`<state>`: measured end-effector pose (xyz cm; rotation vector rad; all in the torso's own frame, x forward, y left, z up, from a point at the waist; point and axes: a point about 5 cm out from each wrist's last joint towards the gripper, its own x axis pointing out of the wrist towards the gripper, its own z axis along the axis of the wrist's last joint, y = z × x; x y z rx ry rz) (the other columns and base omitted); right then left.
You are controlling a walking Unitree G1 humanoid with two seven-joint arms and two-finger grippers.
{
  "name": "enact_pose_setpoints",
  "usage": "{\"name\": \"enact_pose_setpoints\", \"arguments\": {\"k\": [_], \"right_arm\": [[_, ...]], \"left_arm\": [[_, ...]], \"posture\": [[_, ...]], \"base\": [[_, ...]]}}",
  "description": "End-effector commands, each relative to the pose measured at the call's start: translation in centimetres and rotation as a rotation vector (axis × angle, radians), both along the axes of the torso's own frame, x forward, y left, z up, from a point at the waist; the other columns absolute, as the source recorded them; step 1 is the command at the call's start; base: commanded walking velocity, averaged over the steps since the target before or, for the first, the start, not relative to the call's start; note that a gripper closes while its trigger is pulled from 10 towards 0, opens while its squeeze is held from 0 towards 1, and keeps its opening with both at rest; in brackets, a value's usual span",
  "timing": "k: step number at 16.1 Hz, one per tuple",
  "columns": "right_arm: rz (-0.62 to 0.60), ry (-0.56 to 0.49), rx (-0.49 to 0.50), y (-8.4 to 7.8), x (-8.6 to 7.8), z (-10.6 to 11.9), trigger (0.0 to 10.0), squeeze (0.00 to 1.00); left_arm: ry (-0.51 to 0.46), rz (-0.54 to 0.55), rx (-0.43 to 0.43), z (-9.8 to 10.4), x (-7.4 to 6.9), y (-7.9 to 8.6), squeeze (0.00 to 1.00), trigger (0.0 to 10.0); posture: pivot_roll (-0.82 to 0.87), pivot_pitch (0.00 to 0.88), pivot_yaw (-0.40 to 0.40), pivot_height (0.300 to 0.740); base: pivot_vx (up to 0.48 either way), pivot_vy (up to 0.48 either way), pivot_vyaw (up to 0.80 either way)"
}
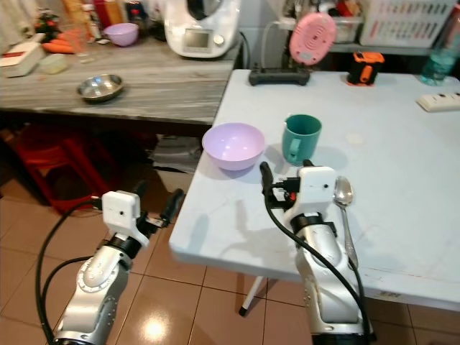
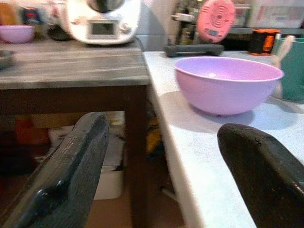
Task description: Setting the table
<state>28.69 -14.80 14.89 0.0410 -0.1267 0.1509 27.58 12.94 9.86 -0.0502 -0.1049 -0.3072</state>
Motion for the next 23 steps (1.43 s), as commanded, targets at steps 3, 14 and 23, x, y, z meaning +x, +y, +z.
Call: {"name": "enact_pose_setpoints", "arguments": {"k": [3, 14, 23], "right_arm": [[0.026, 0.000, -0.006, 0.4, -0.1, 0.1, 10.0, 0.00], [0.225, 0.071, -0.173, 1.6, 2.2, 0.0, 10.0, 0.00], [0.450, 0.132, -0.487, 2.7, 6.6, 0.7, 10.0, 0.00]], "left_arm": [[-0.002, 0.011, 0.003, 0.0, -0.1, 0.3, 0.00, 10.0], [0.006, -0.102, 0.024, -0.5, -0.4, 0.0, 0.00, 10.0], [0.018, -0.168, 0.041, -0.5, -1.5, 0.7, 0.00, 10.0]], "posture": [[-0.08, 0.057, 0.053, 0.740], [-0.08, 0.058, 0.063, 0.740], [-0.04, 0.102, 0.066, 0.740]], "base": [[0.000, 0.000, 0.00], [0.000, 0.000, 0.00], [0.000, 0.000, 0.00]]}}
